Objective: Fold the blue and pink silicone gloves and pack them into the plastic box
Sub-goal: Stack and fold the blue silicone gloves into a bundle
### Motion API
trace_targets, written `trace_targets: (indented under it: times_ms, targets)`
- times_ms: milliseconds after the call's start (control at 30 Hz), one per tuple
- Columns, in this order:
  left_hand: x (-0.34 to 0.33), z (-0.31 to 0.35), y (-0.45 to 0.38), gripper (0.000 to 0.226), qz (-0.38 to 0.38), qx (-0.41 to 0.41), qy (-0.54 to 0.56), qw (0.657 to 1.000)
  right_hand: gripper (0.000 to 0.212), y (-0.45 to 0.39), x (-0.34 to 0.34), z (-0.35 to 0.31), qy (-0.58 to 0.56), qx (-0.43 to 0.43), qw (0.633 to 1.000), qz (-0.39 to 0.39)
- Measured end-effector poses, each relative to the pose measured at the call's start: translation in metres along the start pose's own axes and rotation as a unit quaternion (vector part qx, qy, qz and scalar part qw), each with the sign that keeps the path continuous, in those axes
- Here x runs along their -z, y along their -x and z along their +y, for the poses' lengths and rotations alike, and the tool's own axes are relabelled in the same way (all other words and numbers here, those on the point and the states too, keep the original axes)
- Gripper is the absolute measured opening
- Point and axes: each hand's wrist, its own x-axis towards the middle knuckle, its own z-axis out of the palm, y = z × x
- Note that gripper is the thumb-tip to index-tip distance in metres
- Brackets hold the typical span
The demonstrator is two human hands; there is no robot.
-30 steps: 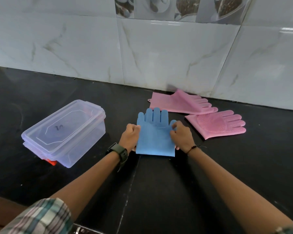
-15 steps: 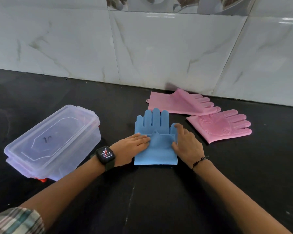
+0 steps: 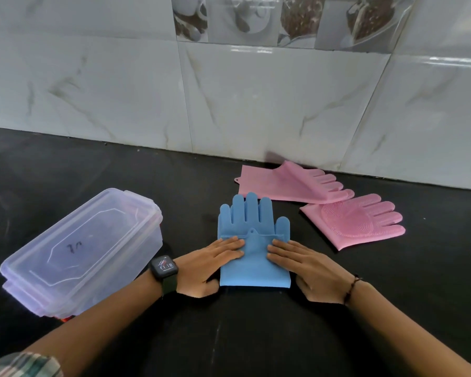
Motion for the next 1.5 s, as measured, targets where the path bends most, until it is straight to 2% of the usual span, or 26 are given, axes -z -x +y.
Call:
trace_targets:
  times_ms: [100,167,233,300,433,500,567,633,700,767,800,867,933,967,1033,1067,1133,1200,1267,1367,1433,1467,1500]
  targets:
    - [-0.003,0.001,-0.001,0.062,0.032,0.003,-0.013,0.999,0.063,-0.001,-0.003,0.001,-0.028,-0.002,0.999,0.03]
    - [-0.004,0.007,-0.004,0.046,0.077,0.052,0.08,0.992,0.062,-0.001,-0.006,-0.001,-0.095,-0.02,0.993,0.063]
    - [0.0,0.014,-0.006,0.039,0.116,0.11,0.219,0.963,0.061,0.001,-0.007,-0.005,-0.146,-0.047,0.985,0.085]
    - [0.004,0.02,-0.005,0.037,0.131,0.142,0.298,0.935,0.052,0.0,-0.006,-0.01,-0.164,-0.084,0.975,0.121]
    - [0.006,0.037,0.014,0.023,0.182,0.146,0.322,0.918,0.008,0.003,0.003,-0.039,-0.25,-0.149,0.92,0.264]
    - [0.001,0.047,0.033,0.031,0.187,0.104,0.333,0.919,0.009,0.011,-0.001,-0.058,-0.281,-0.186,0.881,0.331]
    - [-0.009,0.057,0.048,0.039,0.161,0.098,0.312,0.931,0.012,0.019,-0.01,-0.074,-0.311,-0.239,0.842,0.37]
    - [-0.018,0.064,0.049,0.029,0.2,0.122,0.261,0.937,0.02,0.018,-0.018,-0.082,-0.315,-0.285,0.821,0.383]
    - [-0.018,0.071,0.041,0.018,0.275,0.154,0.245,0.917,0.018,0.009,-0.02,-0.082,-0.299,-0.314,0.813,0.389]
    - [-0.011,0.077,0.029,0.017,0.32,0.189,0.274,0.887,0.009,-0.006,-0.014,-0.077,-0.278,-0.346,0.803,0.399]
    - [-0.007,0.079,0.023,0.018,0.331,0.205,0.298,0.872,0.019,-0.015,-0.01,-0.075,-0.263,-0.36,0.801,0.4]
    - [-0.002,0.08,0.009,0.02,0.364,0.246,0.314,0.841,0.03,-0.031,-0.002,-0.07,-0.229,-0.369,0.808,0.398]
    - [0.001,0.075,-0.005,0.026,0.399,0.323,0.296,0.806,0.032,-0.048,0.005,-0.065,-0.198,-0.379,0.816,0.39]
    - [0.002,0.071,-0.012,0.031,0.395,0.369,0.295,0.788,0.034,-0.057,0.006,-0.061,-0.184,-0.394,0.822,0.369]
    - [0.006,0.065,-0.021,0.04,0.34,0.455,0.293,0.769,0.034,-0.071,0.008,-0.055,-0.141,-0.449,0.84,0.272]
    - [0.007,0.064,-0.025,0.045,0.305,0.484,0.277,0.772,0.033,-0.076,0.008,-0.053,-0.115,-0.473,0.846,0.217]
    - [0.011,0.066,-0.034,0.053,0.241,0.515,0.203,0.797,0.037,-0.079,0.008,-0.049,-0.085,-0.507,0.846,0.142]
    - [0.014,0.07,-0.04,0.059,0.2,0.53,0.128,0.814,0.045,-0.073,0.009,-0.044,-0.09,-0.535,0.834,0.103]
    - [0.015,0.069,-0.042,0.064,0.159,0.544,0.111,0.817,0.058,-0.062,0.01,-0.039,-0.112,-0.56,0.818,0.076]
    - [0.015,0.067,-0.039,0.068,0.096,0.532,0.119,0.833,0.073,-0.052,0.017,-0.033,-0.173,-0.565,0.805,0.046]
    - [0.021,0.071,-0.041,0.066,0.07,0.516,0.153,0.84,0.073,-0.052,0.021,-0.035,-0.219,-0.538,0.813,0.034]
    - [0.025,0.073,-0.042,0.063,0.069,0.513,0.206,0.831,0.069,-0.053,0.022,-0.037,-0.238,-0.522,0.818,0.033]
    - [0.028,0.074,-0.044,0.059,0.077,0.509,0.291,0.806,0.062,-0.053,0.024,-0.039,-0.26,-0.509,0.819,0.044]
